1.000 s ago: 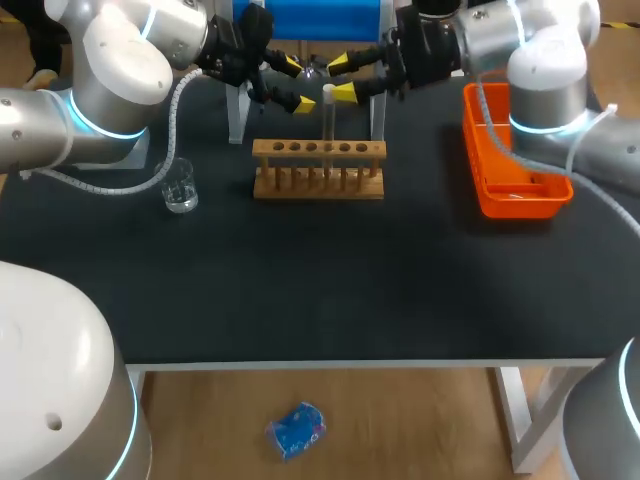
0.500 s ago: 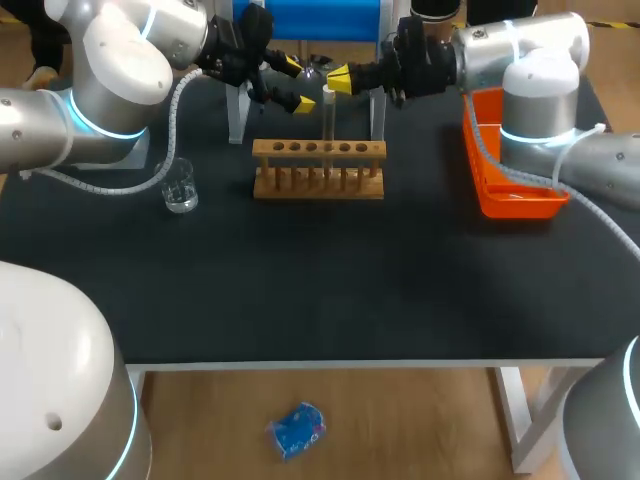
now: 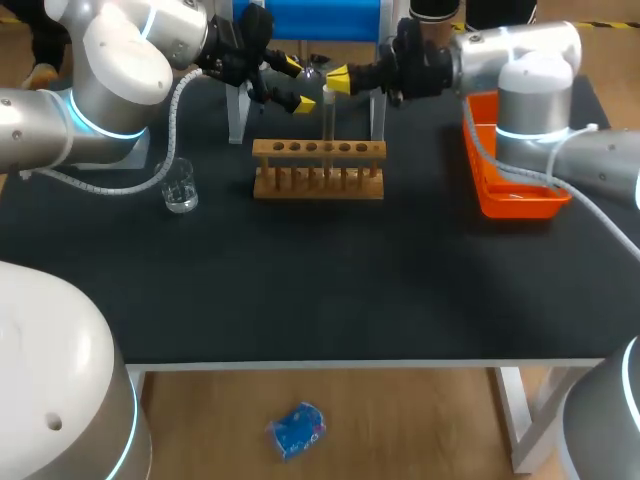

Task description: Invert the test tube, pick up the pipette, mount the tip to pipette, aspirate from beaker and dispense into the tube, eject the tip, return the pipette, and cap with the stopper.

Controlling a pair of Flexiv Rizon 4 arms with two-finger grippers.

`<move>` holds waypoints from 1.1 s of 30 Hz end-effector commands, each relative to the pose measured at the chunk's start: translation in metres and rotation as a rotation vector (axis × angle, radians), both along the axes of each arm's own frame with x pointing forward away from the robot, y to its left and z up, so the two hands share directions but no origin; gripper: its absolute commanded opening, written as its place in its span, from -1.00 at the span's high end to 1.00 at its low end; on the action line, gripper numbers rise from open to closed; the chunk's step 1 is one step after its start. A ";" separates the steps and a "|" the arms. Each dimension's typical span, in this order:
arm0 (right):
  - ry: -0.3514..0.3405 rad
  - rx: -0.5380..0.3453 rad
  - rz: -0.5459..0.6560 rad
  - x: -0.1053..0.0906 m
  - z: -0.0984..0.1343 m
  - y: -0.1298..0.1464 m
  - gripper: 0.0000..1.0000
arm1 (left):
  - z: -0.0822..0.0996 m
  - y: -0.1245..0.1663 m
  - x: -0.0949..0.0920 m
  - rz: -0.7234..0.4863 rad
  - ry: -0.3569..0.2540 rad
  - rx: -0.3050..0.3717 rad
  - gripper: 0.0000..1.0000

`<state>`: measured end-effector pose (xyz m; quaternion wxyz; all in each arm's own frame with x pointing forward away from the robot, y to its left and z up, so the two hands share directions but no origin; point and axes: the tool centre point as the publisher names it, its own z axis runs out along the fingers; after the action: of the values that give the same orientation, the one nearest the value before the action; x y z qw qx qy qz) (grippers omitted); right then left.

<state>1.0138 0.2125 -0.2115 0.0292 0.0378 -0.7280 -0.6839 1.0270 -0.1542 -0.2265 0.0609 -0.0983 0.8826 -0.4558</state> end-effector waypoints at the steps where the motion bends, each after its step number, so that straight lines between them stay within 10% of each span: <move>1: 0.005 0.005 0.013 0.007 -0.005 0.002 1.00 | 0.001 0.000 0.001 -0.002 0.003 0.003 -1.00; 33: 0.058 0.019 0.021 0.014 -0.024 0.009 1.00 | 0.001 0.000 0.001 -0.002 0.003 0.003 -1.00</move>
<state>1.0259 0.2216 -0.2262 0.0548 0.0253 -0.7194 -0.6920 1.0270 -0.1542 -0.2265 0.0609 -0.0983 0.8826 -0.4558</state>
